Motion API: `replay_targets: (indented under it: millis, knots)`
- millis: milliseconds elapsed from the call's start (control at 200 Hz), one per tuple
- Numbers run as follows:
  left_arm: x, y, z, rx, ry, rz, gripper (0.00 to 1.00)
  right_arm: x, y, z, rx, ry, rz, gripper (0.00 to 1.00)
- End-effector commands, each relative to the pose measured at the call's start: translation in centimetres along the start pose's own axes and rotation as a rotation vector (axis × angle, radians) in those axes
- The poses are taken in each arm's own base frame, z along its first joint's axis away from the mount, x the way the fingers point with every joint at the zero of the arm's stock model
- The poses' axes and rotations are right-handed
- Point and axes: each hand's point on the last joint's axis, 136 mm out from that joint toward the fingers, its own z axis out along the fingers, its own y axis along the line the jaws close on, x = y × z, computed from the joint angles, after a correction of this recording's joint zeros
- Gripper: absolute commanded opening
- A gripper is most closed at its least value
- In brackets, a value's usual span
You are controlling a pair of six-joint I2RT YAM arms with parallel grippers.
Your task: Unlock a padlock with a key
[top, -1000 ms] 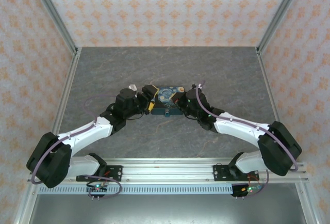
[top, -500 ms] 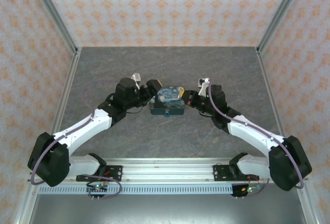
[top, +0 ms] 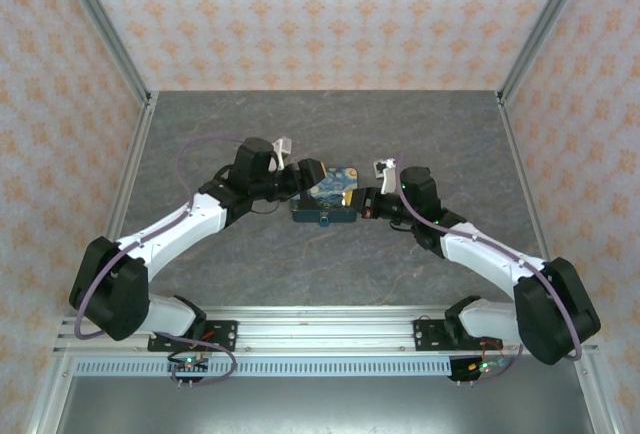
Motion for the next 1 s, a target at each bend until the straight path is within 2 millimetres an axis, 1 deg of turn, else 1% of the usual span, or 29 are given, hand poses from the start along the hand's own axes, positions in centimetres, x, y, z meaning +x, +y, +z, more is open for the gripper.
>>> replay_targets:
  millis: [0, 110, 245, 415, 586, 816, 996]
  knots:
    - [0.0, -1.0, -0.1, 0.032, 0.022, 0.034, 0.79, -0.7, 1.0, 0.0, -0.048, -0.020, -0.044, 0.00]
    - [0.1, -1.3, 0.1, 0.054, 0.032, 0.019, 0.74, -0.8, 1.0, 0.0, -0.051, -0.027, -0.036, 0.00]
    - [0.5, -1.8, 1.1, 0.081, 0.045, -0.002, 0.65, -1.3, 1.5, 0.1, -0.075, -0.042, -0.021, 0.00]
    - [1.2, -2.8, 2.3, 0.104, 0.064, -0.008, 0.60, -1.6, 2.0, 0.3, -0.097, -0.046, -0.010, 0.00]
    - [1.7, -3.2, 3.2, 0.118, 0.069, -0.023, 0.56, -1.8, 2.1, 0.4, -0.106, -0.050, -0.004, 0.00]
    - [1.7, -3.4, 3.9, 0.131, 0.067, -0.042, 0.48, -1.7, 1.9, 0.5, -0.109, -0.052, 0.003, 0.00]
    - [1.7, -3.7, 4.2, 0.134, 0.067, -0.044, 0.44, -1.7, 1.9, 0.6, -0.110, -0.052, 0.008, 0.00]
